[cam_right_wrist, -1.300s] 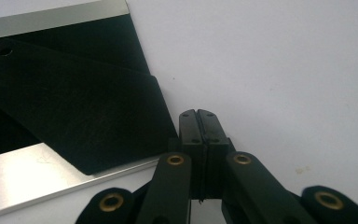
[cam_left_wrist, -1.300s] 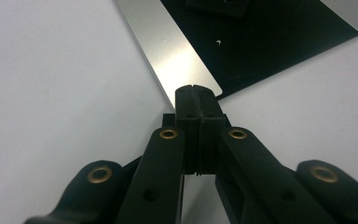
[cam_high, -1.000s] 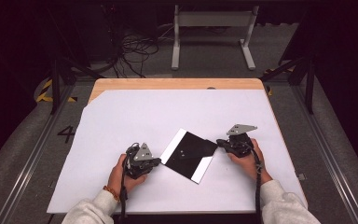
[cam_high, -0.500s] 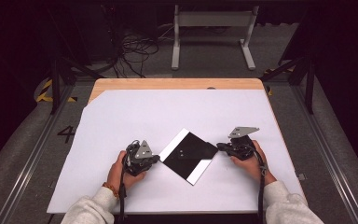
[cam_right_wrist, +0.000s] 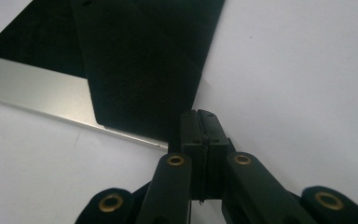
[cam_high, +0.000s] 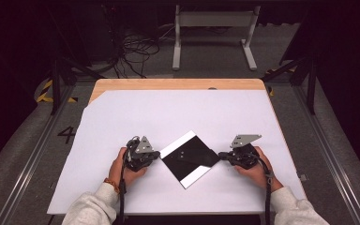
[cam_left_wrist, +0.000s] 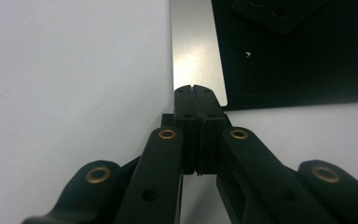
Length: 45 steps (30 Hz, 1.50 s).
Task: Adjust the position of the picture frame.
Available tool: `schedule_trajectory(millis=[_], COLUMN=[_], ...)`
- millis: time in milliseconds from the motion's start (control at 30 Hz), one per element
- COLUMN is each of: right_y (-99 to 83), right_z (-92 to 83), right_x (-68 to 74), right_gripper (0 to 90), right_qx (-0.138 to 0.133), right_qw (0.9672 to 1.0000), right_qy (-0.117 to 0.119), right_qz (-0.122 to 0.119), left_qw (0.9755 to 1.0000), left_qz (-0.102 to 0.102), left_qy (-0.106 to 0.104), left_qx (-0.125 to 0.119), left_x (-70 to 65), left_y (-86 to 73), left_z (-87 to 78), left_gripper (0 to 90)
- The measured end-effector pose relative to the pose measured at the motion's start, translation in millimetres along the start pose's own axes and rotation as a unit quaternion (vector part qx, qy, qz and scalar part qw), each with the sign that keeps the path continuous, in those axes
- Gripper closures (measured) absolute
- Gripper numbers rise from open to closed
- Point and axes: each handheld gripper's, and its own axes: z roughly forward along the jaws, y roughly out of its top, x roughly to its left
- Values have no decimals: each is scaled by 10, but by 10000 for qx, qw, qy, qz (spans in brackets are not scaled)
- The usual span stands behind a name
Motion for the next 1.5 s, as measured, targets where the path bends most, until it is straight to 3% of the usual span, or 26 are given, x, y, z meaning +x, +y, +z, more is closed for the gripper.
schedule_trajectory(millis=[267, 467, 667, 867, 967, 1133, 1500], right_y=[-38, -69, -95, -107, -114, -111, -152], right_z=[-41, -77, -87, -87, -87, -86, -98], right_x=[136, 316, 374, 392, 400, 426, 462], right_gripper=[900, 900, 900, 900, 900, 900, 900], right_qx=[58, 120, 79, 34, 12, 19, -61], right_qw=[9999, 9994, 9992, 9992, 9991, 9990, 9988], right_qy=[147, 224, 301, 298, 318, 332, 453], right_qz=[-47, -254, -257, -269, -270, -295, -193], left_qw=[9998, 9998, 9996, 9998, 9999, 9997, 9996], left_qz=[146, 50, 1, -68, -8, 70, 32], left_qy=[137, 177, 276, 73, -29, -211, -288], left_qx=[-38, -47, -64, -184, -109, 33, -69], left_x=[36, 92, 92, 16, -60, -140, -105], left_y=[46, 94, 99, 73, 21, -15, 39], left_z=[61, 112, 115, -46, -109, -65, 37], left_gripper=[894, 889, 864, 888, 894, 895, 896])
